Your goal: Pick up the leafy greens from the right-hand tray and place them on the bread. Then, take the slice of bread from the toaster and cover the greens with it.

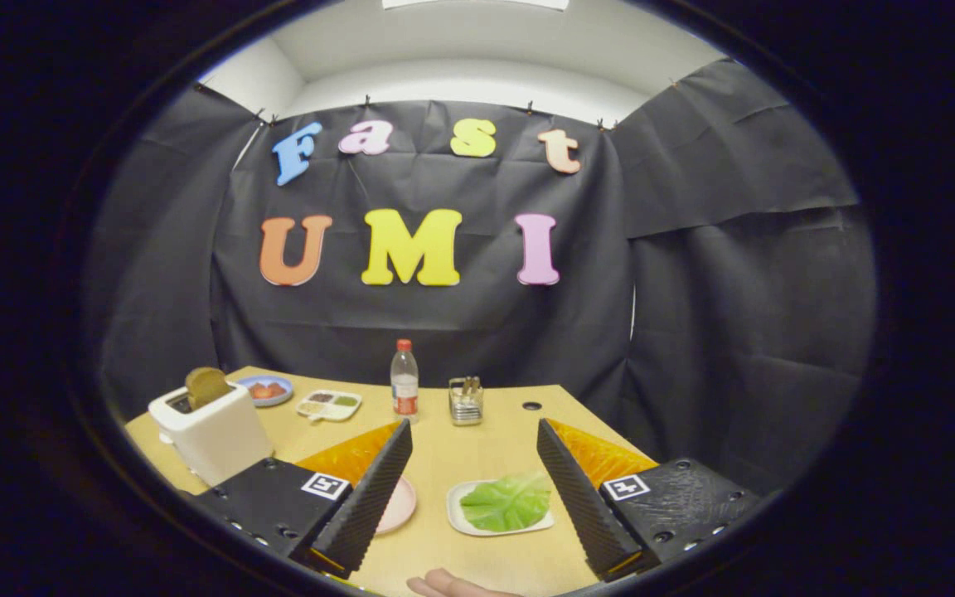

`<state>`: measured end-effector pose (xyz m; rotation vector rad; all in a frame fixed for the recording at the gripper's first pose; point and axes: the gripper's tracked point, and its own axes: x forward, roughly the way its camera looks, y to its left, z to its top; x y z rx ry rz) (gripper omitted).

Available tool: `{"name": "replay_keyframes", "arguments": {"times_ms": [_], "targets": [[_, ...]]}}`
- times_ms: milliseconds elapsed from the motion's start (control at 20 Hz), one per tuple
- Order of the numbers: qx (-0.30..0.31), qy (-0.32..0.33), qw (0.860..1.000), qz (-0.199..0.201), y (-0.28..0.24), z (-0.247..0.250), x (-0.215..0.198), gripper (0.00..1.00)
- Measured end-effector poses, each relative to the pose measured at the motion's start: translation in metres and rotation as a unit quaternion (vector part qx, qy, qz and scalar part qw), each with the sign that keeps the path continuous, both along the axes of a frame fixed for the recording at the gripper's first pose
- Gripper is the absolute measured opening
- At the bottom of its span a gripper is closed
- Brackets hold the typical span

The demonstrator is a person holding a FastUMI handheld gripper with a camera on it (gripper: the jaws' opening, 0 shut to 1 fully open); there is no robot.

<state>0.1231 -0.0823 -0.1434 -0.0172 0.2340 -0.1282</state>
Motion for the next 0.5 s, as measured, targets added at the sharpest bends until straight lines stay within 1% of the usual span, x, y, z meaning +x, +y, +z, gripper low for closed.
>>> {"name": "replay_keyframes", "arguments": {"times_ms": [150, 200, 350, 500], "targets": [[-0.034, 0.034, 0.999, -0.008, -0.033, -0.042, 0.039, 0.95], [-0.037, 0.053, 0.998, -0.021, -0.044, -0.060, 0.049, 0.95], [-0.030, 0.094, 0.994, -0.044, -0.073, -0.103, 0.074, 0.96], [0.001, 0.154, 0.986, -0.058, -0.089, -0.150, 0.088, 0.96]]}}
